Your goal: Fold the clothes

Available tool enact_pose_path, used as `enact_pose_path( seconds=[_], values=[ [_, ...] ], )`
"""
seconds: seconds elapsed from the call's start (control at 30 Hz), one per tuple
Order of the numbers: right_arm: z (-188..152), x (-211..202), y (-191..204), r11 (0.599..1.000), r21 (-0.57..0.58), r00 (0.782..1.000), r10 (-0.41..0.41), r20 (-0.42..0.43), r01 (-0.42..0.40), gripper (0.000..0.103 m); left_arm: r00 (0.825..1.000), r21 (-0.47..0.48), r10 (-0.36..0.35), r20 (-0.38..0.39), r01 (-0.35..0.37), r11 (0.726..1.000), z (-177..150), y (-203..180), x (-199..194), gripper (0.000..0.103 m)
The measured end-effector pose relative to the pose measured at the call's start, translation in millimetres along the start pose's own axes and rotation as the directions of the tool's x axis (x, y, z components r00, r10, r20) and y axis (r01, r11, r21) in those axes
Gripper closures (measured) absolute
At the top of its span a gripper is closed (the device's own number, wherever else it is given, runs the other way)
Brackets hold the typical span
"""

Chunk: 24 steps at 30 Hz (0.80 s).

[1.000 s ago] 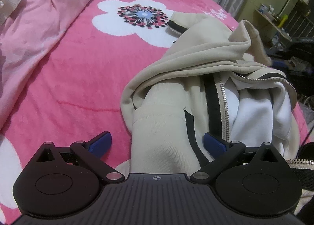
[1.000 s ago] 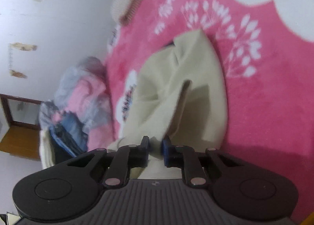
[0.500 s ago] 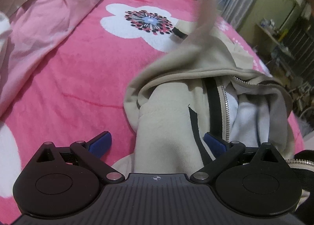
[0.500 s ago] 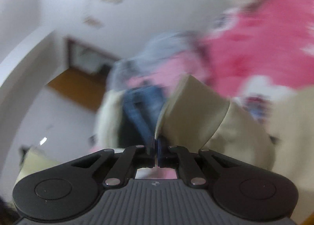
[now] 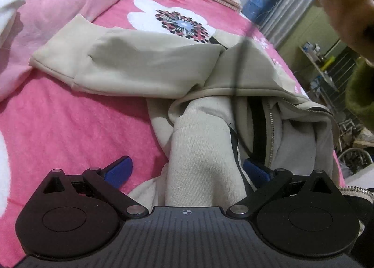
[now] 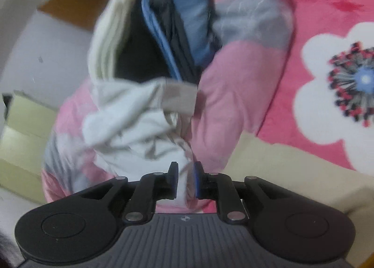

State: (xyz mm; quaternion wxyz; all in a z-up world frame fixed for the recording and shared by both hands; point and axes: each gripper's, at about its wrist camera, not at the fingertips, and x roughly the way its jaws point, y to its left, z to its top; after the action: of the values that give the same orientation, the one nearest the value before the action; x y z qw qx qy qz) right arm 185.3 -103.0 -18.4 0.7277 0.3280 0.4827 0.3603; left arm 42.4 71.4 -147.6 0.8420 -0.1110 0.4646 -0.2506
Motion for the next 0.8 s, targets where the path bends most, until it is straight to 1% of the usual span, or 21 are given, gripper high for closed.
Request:
enact_pose_path(
  seconds=[0.07,0.13,0.17,0.23,0.37,0.47,0.53,0.57,0.6,0.63,0.67,0.7,0.73,0.77,0.8],
  values=[
    [3.7,-35.2,-4.8,1.000,0.010,0.996,0.017,0.093,-0.018,0.086,1.000,-0.004,-0.009,0.001,0.009,1.000,0.9,1.1,0.0,0.001],
    [-3.7,-84.5,-6.6,1.000,-0.005,0.980,0.017,0.197,-0.016,0.086,1.000,-0.008,-0.018,0.003,0.018,1.000,3.2,2.3,-1.5,0.001],
    [-7.5,-109.1,-7.5,1.000,-0.012,0.968,0.017,0.249,-0.015,0.085,1.000,-0.010,-0.022,0.003,0.022,1.000,4.4,2.9,-2.3,0.001],
    [-23.5,-156.5,-11.3,1.000,-0.023,0.942,-0.005,0.336,0.013,0.085,0.999,-0.020,-0.030,0.010,0.031,0.999,6.9,4.9,-6.4,0.001],
    [-58.3,-233.2,-9.8,0.998,-0.041,0.890,-0.028,0.456,0.053,0.084,0.999,-0.048,-0.033,0.039,0.035,0.998,12.3,9.4,-18.4,0.001],
    [-82.7,-259.5,-9.2,0.997,-0.053,0.873,-0.019,0.487,0.051,0.078,0.998,-0.073,-0.016,0.066,0.021,0.997,20.3,12.2,-25.8,0.001],
    [-95.6,-258.3,-3.7,0.990,-0.085,0.876,-0.055,0.479,0.109,0.074,0.997,-0.084,0.017,0.073,-0.011,0.996,28.9,11.7,-23.4,0.001],
    [-98.9,-248.8,-1.5,0.983,-0.107,0.885,-0.086,0.457,0.151,0.070,0.996,-0.088,0.035,0.076,-0.028,0.996,33.5,11.3,-21.1,0.001],
    [-102.2,-239.3,0.7,0.973,-0.131,0.892,-0.118,0.436,0.193,0.069,0.995,-0.088,0.052,0.080,-0.045,0.995,37.4,10.4,-18.3,0.001],
    [-105.4,-229.8,3.0,0.960,-0.155,0.897,-0.151,0.415,0.233,0.069,0.993,-0.087,0.075,0.085,-0.068,0.994,42.0,10.2,-14.7,0.001],
    [-106.9,-213.0,5.6,0.938,-0.189,0.901,-0.201,0.385,0.290,0.069,0.991,-0.090,0.100,0.093,-0.091,0.992,46.0,10.0,-13.0,0.001],
    [-109.6,-192.9,9.9,0.899,-0.250,0.896,-0.260,0.359,0.361,0.069,0.987,-0.097,0.121,0.102,-0.111,0.989,50.3,11.4,-9.7,0.001],
    [-112.3,-172.8,14.1,0.850,-0.311,0.886,-0.319,0.336,0.425,0.069,0.984,-0.105,0.143,0.111,-0.131,0.986,54.5,12.8,-6.4,0.001],
    [-115.1,-152.7,18.4,0.793,-0.372,0.869,-0.379,0.317,0.481,0.069,0.979,-0.113,0.164,0.119,-0.151,0.982,58.8,14.1,-3.1,0.001],
    [-121.3,-128.8,22.0,0.716,-0.458,0.849,-0.433,0.301,0.527,0.069,0.975,-0.118,0.189,0.119,-0.175,0.977,62.6,15.4,0.7,0.001]
  ],
)
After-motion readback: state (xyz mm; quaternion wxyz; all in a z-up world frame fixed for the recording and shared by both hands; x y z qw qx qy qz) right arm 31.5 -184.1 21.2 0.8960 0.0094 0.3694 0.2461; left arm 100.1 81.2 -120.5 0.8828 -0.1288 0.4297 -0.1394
